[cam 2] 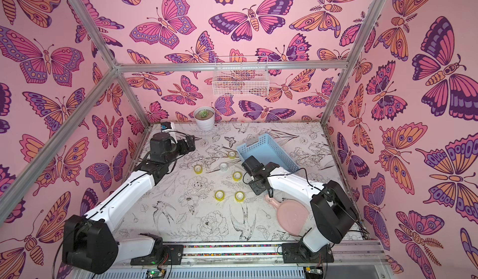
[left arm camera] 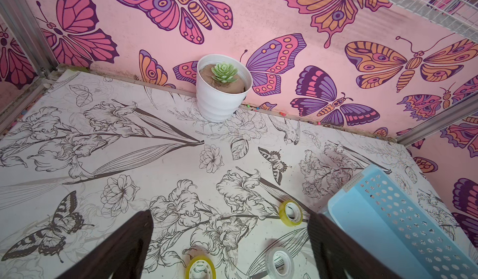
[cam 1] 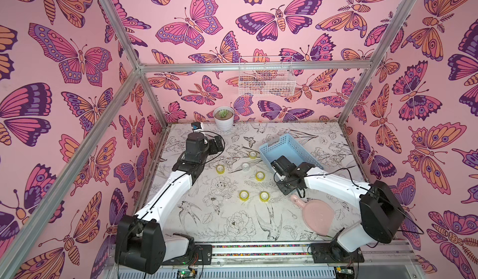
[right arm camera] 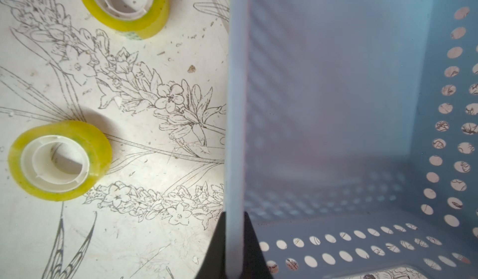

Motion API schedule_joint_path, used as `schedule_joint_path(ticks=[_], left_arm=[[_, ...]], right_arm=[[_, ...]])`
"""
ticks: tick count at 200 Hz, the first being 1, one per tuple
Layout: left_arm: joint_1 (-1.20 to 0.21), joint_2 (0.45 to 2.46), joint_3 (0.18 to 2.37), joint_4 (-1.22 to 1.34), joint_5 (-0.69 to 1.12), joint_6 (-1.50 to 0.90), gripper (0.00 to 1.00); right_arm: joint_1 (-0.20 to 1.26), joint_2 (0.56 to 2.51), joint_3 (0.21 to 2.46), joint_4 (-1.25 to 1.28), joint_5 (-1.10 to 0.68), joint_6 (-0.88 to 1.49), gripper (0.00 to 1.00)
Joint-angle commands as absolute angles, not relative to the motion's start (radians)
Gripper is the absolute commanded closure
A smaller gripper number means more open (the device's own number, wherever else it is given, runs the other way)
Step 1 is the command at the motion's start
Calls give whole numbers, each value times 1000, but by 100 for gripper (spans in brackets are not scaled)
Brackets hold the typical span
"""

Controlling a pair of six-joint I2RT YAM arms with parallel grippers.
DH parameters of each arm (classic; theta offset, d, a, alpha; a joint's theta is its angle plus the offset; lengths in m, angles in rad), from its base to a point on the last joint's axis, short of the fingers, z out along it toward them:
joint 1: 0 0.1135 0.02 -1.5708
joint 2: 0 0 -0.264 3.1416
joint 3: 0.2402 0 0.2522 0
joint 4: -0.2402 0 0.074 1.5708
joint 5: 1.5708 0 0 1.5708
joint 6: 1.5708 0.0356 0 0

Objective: Put the transparent tape into the storage box
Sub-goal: Place the storage box at the center of the board, then pick up the tape from the center of the board.

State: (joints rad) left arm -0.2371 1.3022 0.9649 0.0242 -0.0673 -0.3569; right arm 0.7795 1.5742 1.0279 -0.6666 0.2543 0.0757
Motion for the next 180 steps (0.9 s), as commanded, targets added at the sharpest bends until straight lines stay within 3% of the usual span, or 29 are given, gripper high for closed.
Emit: schedule_joint_path(ticks=[1, 25, 47, 68, 83, 101, 119, 154, 180], left_arm=[[-242, 1316, 984, 37, -67, -345, 0], [-244, 1315, 983, 37, -67, -341, 0], [-245, 1308, 974, 36, -69, -333, 0], [-246, 1301, 962, 36, -70, -334, 0], [-247, 1301, 953, 35, -60, -332, 0], [-246, 1295, 941, 34, -66, -335, 0], [-247, 1296, 939, 12, -62, -343, 0], [-245, 1349, 1023, -166, -75, -341, 0], [-228, 1444, 1101, -301, -64, -377, 0]], right_arm=[[785, 1604, 1018, -642, 269, 105, 100], [784, 1610, 1020, -645, 258, 128, 100], [784, 1595, 1016, -650, 255, 145, 88], [785, 1576, 1020, -669, 255, 157, 70], [782, 1544, 1027, -680, 256, 166, 64], [782, 1531, 1046, -697, 256, 174, 46], [779, 1517, 1080, -718, 255, 177, 44], [738, 1499, 1224, -782, 222, 196, 28], [714, 1535, 1375, -804, 165, 182, 29]])
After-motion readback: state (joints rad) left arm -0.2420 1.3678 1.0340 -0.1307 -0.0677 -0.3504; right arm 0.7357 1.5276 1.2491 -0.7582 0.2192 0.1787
